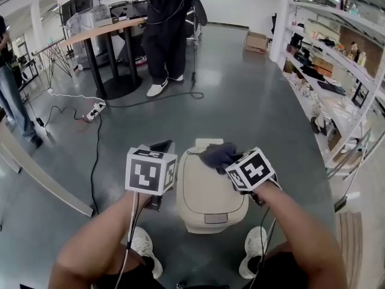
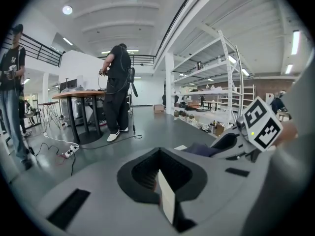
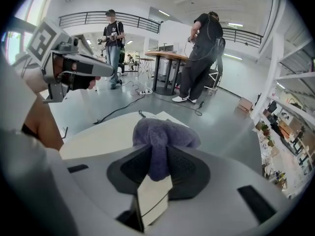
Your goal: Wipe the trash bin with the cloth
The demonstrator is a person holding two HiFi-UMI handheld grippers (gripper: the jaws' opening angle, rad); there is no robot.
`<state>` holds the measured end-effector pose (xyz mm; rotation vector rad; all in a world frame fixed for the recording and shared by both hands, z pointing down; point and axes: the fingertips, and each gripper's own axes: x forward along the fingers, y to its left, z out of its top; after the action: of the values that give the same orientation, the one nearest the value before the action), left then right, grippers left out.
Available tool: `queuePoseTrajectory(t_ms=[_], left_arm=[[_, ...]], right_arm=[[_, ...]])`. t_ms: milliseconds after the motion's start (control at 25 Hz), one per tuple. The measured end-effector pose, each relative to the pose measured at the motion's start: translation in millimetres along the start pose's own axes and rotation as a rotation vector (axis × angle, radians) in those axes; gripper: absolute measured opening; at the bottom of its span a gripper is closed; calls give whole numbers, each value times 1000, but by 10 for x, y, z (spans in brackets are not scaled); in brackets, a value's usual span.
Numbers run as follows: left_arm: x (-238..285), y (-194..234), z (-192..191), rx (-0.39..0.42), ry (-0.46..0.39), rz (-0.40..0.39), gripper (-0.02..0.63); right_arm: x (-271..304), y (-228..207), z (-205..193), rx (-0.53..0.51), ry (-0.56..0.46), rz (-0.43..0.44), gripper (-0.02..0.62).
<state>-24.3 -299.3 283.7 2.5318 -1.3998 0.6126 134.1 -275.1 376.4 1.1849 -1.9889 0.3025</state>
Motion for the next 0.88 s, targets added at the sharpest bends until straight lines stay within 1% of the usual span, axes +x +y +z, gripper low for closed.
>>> queuePoseTrajectory(t_ms=[240,320,400,480,560,640,760,880], left_arm=[[-3,-29,5,-3,-3,-5,0],[4,-22,4,-2,0,-1,0],[9,-13,-7,1,4,1,0],[12,1,-6,0,3,3,0],[15,15,17,-4,-3,4,0],[10,29,36,-6,-8,5,0],[-9,38,25,0,-5,8,0],[-34,31,-6,9,-2,10,0]], right_arm=[[-25,-182,-117,62,1,-11,92],[-38,-238,-138,70,3,-31,92],[-91,-266,-86,63,-24,-71,92],[-203,-207,80,62,-89,-87,92],[-332,-63,278,68,-154,-61,92],[-417,135,425,58,-192,-17,92],[-431,448,531,25,-203,46,92],[-401,777,525,-35,-181,110,92]])
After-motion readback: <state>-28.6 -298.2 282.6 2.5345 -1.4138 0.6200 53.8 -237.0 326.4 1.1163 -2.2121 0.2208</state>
